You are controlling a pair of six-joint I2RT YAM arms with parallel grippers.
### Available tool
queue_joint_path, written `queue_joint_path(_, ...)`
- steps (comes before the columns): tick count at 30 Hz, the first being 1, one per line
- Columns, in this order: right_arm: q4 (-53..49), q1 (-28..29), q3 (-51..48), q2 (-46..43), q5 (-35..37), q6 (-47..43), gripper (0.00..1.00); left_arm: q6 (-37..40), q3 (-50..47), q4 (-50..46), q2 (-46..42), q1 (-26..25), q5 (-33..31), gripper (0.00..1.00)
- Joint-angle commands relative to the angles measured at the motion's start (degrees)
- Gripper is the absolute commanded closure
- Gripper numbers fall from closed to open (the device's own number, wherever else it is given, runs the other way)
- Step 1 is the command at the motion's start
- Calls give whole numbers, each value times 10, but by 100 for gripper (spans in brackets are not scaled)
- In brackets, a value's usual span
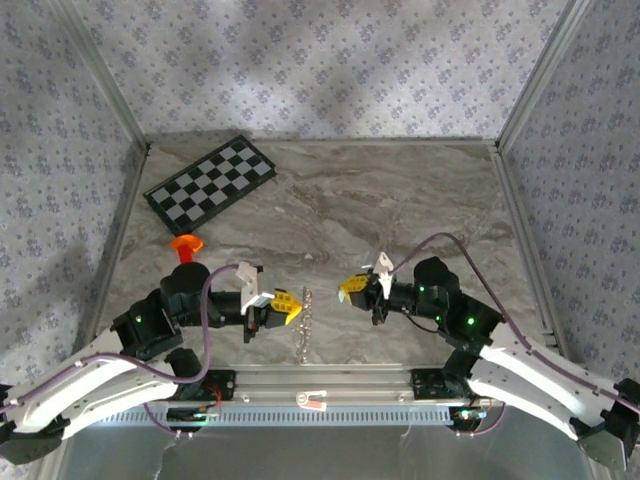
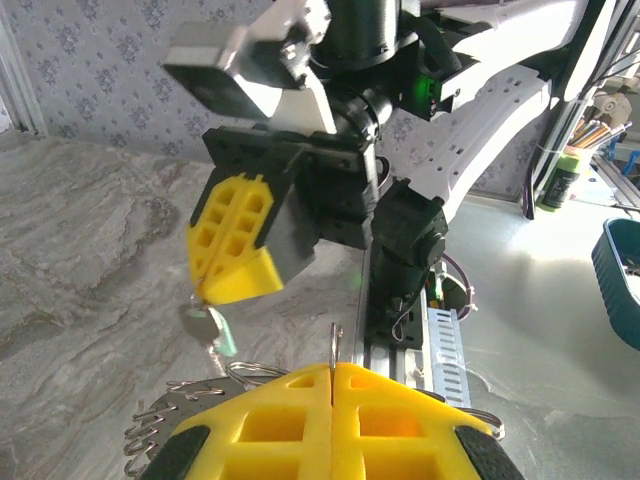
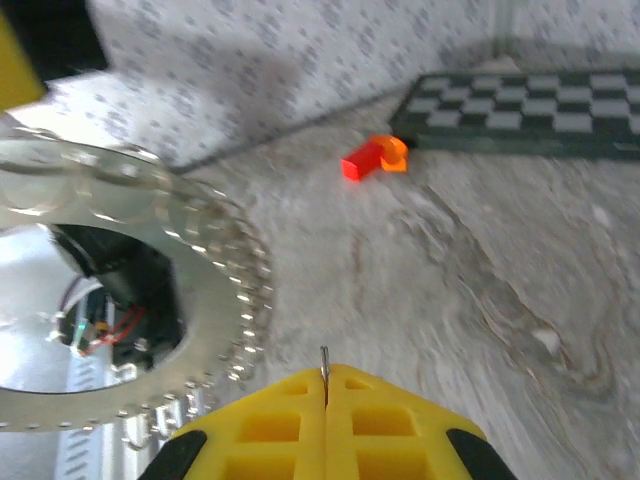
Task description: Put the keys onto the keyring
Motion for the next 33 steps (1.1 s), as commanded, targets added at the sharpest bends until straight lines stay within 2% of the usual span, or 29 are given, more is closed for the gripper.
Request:
queue_joint_path(1,57,14,-4,-8,-47,-9,100,-1,23,9,-12,-3,6,100)
queue_joint_path(10,92,41,3,2,-59,-7,100,-5,16,4,-19,-3,-2,100)
queue_joint_path(14,21,32,18,21,-10,10,100,-6,12,-10,-25,-3,-31,100)
queue_joint_path(20,-66,-12,22,86,48,61,100,-5,8,-24,-22,-3,-79,100)
queue_joint_path(26,-113,-12,14,150,90,83,100,-2,8,-23,-26,-3,-96,100)
queue_joint_path(33,-150,26,26,213,196,89,100,-1,1,-15,-29,-3,-113,100)
